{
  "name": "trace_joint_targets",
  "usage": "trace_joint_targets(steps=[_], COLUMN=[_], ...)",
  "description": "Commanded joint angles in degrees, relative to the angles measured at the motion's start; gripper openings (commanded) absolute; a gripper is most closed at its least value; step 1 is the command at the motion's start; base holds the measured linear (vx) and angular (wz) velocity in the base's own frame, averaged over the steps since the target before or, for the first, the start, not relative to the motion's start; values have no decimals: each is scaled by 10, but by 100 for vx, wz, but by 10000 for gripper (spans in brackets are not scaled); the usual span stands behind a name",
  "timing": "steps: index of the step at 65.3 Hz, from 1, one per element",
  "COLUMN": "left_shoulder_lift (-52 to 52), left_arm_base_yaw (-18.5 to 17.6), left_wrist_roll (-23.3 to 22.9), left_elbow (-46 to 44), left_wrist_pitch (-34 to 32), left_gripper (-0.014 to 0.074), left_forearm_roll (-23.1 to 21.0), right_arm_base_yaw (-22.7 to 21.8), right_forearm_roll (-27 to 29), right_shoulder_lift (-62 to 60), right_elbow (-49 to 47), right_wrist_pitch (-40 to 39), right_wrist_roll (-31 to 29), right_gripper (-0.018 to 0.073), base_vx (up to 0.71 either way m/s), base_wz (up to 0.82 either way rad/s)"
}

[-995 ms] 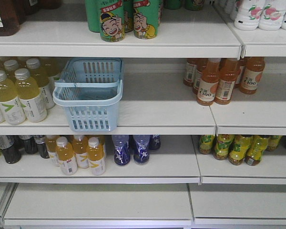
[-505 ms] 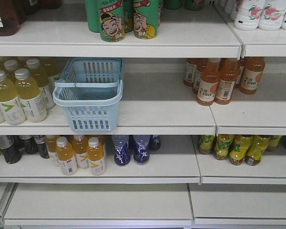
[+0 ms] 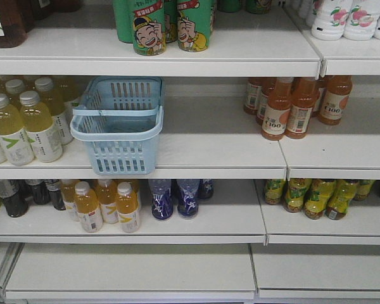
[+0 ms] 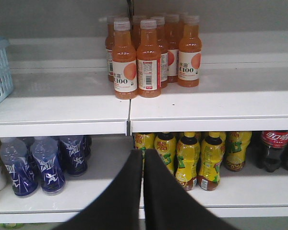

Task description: Place coke in basket with both arms

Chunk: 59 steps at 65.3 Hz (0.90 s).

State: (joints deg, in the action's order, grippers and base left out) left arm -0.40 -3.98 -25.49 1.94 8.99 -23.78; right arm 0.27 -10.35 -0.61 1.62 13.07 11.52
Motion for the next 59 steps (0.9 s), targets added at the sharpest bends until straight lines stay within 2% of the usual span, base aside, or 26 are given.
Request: trace_joint_targets(steps=[1, 10, 16, 19, 28, 33, 36, 40, 48, 59], left_shoulder_lift=[-11, -11, -11, -11, -11, -11, -11, -11, -10, 10], left_arm_base_yaw=[-1, -1, -1, -1, -1, -1, -1, -1, -1, -1], left_wrist_roll=[-26, -26, -27, -27, -26, -26, -25, -25, -16, 51], left_elbow=[-1, -1, -1, -1, -15, -38, -63, -97, -176, -263], left_wrist_pitch=[-51, -100, -104, -117, -143, -124, -104, -81, -90, -96], left_gripper=[-6, -6, -6, -6, -6, -6, -6, -6, -6, -6], left_forearm_roll=[-62, -102, -165, -211, -411, -473, -489, -489, -487, -487], right_arm_base_yaw=[-3, -3, -3, -3, -3, -3, -3, -3, -3, -3], right_forearm_roll=[-8, -8, -8, -8, -8, -8, -8, -8, -8, -8], right_shoulder_lift=[-10, -10, -10, -10, -10, -10, -10, -10, -10, -10], right_elbow=[6, 6, 6, 6, 6, 6, 6, 6, 6, 6], right_wrist_pitch=[-41, -41, -41, -41, -41, -41, -41, -41, -41, -41], right_wrist_roll=[-5, -5, -5, -5, -5, -5, -5, -5, -5, -5], right_gripper=[-6, -6, -6, -6, -6, -6, -6, -6, -6, -6], base_vx=[0, 0, 0, 0, 0, 0, 0, 0, 0, 0], base_wz=[0, 0, 0, 0, 0, 0, 0, 0, 0, 0])
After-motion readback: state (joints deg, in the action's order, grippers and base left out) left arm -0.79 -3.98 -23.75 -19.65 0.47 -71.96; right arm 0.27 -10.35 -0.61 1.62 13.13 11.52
